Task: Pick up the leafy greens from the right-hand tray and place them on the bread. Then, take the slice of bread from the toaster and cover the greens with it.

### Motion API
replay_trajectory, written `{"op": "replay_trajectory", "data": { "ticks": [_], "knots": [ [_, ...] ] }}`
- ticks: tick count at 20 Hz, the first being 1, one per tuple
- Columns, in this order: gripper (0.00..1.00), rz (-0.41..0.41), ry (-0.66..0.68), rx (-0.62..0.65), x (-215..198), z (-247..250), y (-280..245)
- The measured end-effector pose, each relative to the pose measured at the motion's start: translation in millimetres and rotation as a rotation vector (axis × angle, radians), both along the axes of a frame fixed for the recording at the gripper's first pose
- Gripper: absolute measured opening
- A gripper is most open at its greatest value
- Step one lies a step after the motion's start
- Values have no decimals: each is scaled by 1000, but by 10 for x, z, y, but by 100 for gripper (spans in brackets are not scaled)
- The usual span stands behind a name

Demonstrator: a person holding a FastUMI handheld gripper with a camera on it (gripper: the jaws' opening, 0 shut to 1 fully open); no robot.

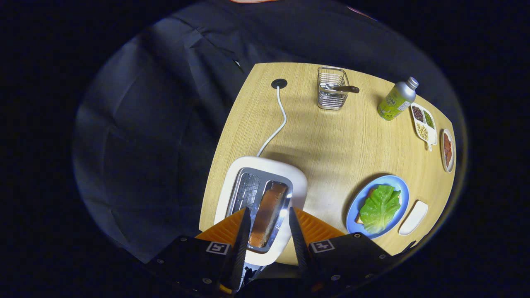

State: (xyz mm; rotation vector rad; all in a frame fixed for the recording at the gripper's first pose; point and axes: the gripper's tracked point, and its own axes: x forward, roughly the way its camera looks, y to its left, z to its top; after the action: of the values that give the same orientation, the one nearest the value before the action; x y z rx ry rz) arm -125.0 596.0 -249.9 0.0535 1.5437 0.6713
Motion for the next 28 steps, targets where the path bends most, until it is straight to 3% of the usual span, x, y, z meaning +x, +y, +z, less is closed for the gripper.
{"op": "replay_trajectory", "data": {
  "ticks": [9, 12, 21, 28],
  "knots": [
    [27, 71, 0, -1, -112, -124, 12],
    [17, 34, 38, 57, -132, -66, -27],
    [13, -78, 48, 318, 91, 490, -504],
    [13, -167, -24, 374, 374, 500, -1242]
  ]
}}
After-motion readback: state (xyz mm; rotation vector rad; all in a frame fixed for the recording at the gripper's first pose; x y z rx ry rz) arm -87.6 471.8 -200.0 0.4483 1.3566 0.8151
